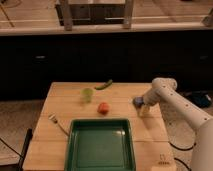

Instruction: Place sponge in tray

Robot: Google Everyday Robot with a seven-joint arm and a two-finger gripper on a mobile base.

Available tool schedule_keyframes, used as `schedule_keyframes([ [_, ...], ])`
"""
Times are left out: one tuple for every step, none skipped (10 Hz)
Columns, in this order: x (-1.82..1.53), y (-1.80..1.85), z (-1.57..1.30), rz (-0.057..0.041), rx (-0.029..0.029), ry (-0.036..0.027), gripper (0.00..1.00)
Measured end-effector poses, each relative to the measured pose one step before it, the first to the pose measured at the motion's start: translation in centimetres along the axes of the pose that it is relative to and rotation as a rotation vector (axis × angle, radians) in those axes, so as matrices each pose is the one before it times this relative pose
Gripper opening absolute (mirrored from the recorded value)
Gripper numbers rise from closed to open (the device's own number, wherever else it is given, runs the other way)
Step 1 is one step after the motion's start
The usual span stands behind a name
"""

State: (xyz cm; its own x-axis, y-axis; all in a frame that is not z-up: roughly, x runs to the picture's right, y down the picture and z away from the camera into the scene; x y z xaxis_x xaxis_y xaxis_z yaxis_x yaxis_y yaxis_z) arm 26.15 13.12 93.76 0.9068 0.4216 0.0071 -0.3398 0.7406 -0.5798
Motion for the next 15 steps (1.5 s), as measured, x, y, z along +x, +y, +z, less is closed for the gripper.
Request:
schedule_keyframes([
  [0.001, -0.002, -0.002, 0.00003, 0.00005, -0.00001, 0.80],
  [0.001, 0.003, 0.004, 0.00003, -0.00006, 0.00000, 0.80],
  [0.000, 0.001, 0.003, -0.00003, -0.00006, 0.00002, 0.80],
  [0.005, -0.002, -0.005, 0.00002, 0.00007, 0.00008, 0.80],
  [-0.002, 0.000, 0.000, -0.00001, -0.00001, -0.00004, 0.80],
  [-0.002, 0.000, 0.002, -0.00006, 0.00001, -0.00002, 0.79],
  [-0.005, 0.007, -0.002, 0.00011, -0.00027, -0.00014, 0.71],
  [-0.002, 0.016, -0.008, 0.00034, -0.00058, -0.00027, 0.63],
  [0.002, 0.000, -0.003, -0.00012, 0.00004, 0.00005, 0.53],
  [0.008, -0.060, -0.098, 0.00039, 0.00157, -0.00001, 0.40],
  [-0.022, -0.146, -0.255, 0.00100, 0.00340, -0.00063, 0.32],
  [0.067, -0.274, -0.414, 0.00345, 0.00556, -0.00069, 0.22],
  [-0.024, 0.243, -0.091, -0.00401, -0.00518, 0.00214, 0.10],
  [0.041, 0.189, -0.006, -0.00363, -0.00320, 0.00340, 0.05],
  [-0.049, 0.152, -0.110, -0.00041, -0.00393, -0.00083, 0.00],
])
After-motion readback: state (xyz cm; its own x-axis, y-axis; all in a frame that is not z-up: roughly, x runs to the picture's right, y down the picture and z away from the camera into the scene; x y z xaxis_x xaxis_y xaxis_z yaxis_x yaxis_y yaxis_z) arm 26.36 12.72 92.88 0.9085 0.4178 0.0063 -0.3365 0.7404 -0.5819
